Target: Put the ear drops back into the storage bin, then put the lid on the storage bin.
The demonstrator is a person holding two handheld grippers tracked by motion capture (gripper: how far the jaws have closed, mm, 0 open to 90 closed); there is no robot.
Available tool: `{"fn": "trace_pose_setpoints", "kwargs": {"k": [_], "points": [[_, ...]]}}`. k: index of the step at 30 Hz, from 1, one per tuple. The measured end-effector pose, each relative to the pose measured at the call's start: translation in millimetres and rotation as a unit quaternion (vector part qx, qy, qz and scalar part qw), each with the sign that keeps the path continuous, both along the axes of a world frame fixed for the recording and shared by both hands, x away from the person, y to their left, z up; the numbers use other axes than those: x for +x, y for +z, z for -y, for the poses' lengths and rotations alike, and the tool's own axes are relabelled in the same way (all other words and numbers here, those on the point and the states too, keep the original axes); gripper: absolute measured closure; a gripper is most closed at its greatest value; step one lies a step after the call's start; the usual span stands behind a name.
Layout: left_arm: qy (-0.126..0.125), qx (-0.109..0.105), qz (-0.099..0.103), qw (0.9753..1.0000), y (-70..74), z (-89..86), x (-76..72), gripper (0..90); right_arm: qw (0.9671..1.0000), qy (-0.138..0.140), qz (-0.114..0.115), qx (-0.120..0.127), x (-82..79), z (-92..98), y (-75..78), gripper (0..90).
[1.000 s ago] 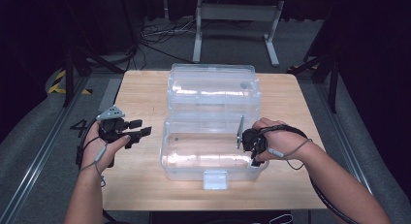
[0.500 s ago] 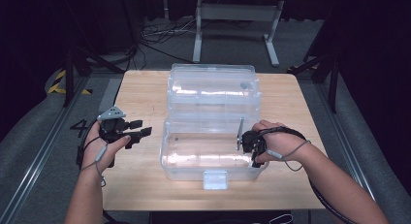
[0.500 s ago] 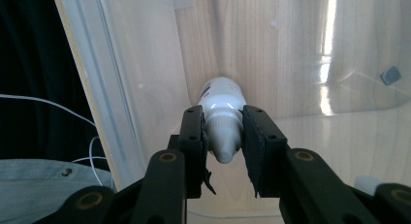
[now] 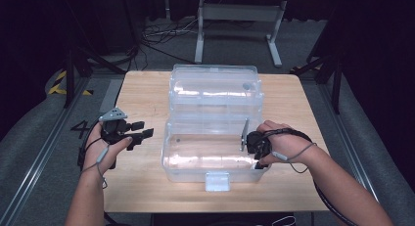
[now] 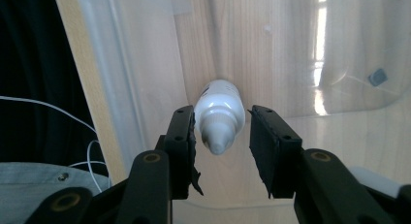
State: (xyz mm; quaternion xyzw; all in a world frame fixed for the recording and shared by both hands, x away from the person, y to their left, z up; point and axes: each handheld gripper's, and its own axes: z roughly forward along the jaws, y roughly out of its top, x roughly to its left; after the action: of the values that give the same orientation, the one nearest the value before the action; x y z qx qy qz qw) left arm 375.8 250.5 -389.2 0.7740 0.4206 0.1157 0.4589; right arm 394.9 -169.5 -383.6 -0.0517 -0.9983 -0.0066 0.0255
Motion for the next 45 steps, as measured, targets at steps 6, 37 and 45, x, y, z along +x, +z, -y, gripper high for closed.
{"fn": "trace_pose_setpoints", "kwargs": {"k": [6,37,45], "points": [[0.0,-0.001,0.001,1.0,0.3,0.0,0.3,47.6,0.9994,-0.005,0.017,0.03,-5.7,4.2,19.5,59.0],[-0.254,0.043,-0.012,0.9662,15.3,92.6,-40.0,54.5,0.9194,-0.148,0.126,0.342,30.4,39.7,113.2,53.2],[-0.297,0.061,-0.028,0.9525,5.8,105.5,-48.3,54.7,0.9073,-0.171,0.141,0.358,48.7,43.7,121.8,52.5]]}}
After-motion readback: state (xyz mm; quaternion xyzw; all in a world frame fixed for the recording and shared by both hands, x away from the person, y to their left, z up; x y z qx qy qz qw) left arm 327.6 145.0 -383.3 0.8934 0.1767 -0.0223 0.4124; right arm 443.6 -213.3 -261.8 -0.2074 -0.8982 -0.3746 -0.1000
